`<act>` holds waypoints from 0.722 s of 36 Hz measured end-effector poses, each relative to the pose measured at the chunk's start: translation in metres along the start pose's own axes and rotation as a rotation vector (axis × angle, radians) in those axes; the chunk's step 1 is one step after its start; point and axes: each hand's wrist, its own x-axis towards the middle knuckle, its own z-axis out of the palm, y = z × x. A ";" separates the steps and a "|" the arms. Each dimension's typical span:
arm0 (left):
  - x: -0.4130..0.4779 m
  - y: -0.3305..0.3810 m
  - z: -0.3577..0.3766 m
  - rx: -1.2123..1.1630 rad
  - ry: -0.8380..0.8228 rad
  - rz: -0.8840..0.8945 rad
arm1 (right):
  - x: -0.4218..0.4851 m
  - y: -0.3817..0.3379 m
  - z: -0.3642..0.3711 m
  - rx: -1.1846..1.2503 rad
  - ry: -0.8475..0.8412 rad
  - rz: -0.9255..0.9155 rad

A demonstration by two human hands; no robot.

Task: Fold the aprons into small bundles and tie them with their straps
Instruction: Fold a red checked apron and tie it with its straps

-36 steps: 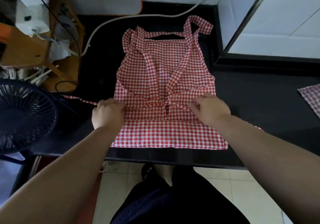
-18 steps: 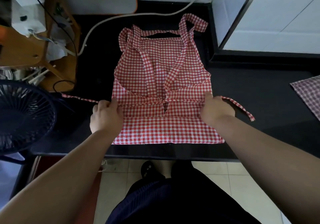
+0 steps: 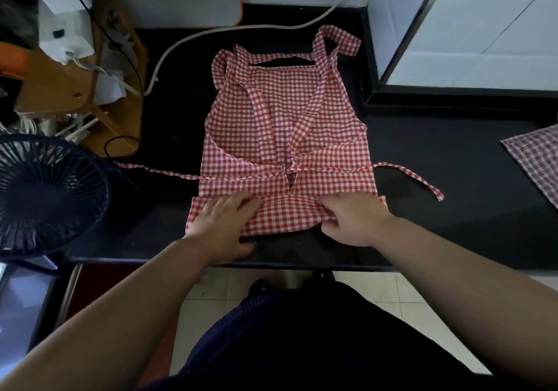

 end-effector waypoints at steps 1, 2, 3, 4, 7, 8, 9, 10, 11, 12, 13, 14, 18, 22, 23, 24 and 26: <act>0.003 -0.003 -0.005 -0.051 0.012 -0.010 | 0.002 0.002 -0.005 0.051 -0.004 0.001; 0.006 -0.007 -0.012 -0.109 0.039 -0.014 | 0.004 0.005 -0.011 0.084 -0.008 0.006; 0.009 -0.011 -0.020 -0.181 0.077 -0.016 | 0.006 0.008 -0.017 0.092 -0.003 0.013; 0.013 -0.014 -0.027 -0.265 0.107 -0.030 | 0.008 0.011 -0.023 0.084 0.014 0.023; 0.024 -0.028 -0.046 -0.410 0.131 -0.115 | 0.017 0.019 -0.036 0.026 0.091 0.081; 0.028 -0.034 -0.050 -0.406 0.133 -0.143 | 0.021 0.022 -0.039 -0.009 0.134 0.101; 0.033 -0.039 -0.053 -0.375 0.146 -0.172 | 0.026 0.024 -0.042 -0.050 0.178 0.119; 0.037 -0.044 -0.056 -0.317 0.169 -0.195 | 0.028 0.024 -0.044 -0.090 0.205 0.137; 0.040 -0.046 -0.057 -0.234 0.200 -0.212 | 0.030 0.024 -0.045 -0.127 0.219 0.154; 0.044 -0.047 -0.057 -0.132 0.238 -0.230 | 0.032 0.023 -0.047 -0.156 0.230 0.171; 0.048 -0.046 -0.056 -0.018 0.269 -0.247 | 0.035 0.023 -0.046 -0.174 0.241 0.189; 0.049 -0.042 -0.054 0.092 0.286 -0.262 | 0.035 0.021 -0.045 -0.190 0.250 0.205; 0.052 -0.033 -0.034 0.081 0.376 -0.256 | 0.039 0.019 -0.029 -0.160 0.222 0.161; 0.046 -0.023 -0.012 -0.052 0.479 0.022 | 0.036 0.010 -0.012 -0.020 0.052 0.184; 0.043 -0.017 -0.008 -0.042 0.361 0.026 | 0.036 0.009 -0.007 -0.020 0.019 0.206; 0.042 -0.011 -0.004 -0.026 0.247 -0.013 | 0.036 0.010 -0.003 -0.024 -0.006 0.216; 0.044 -0.010 0.004 0.011 0.070 -0.116 | 0.040 0.015 -0.001 -0.047 -0.056 0.206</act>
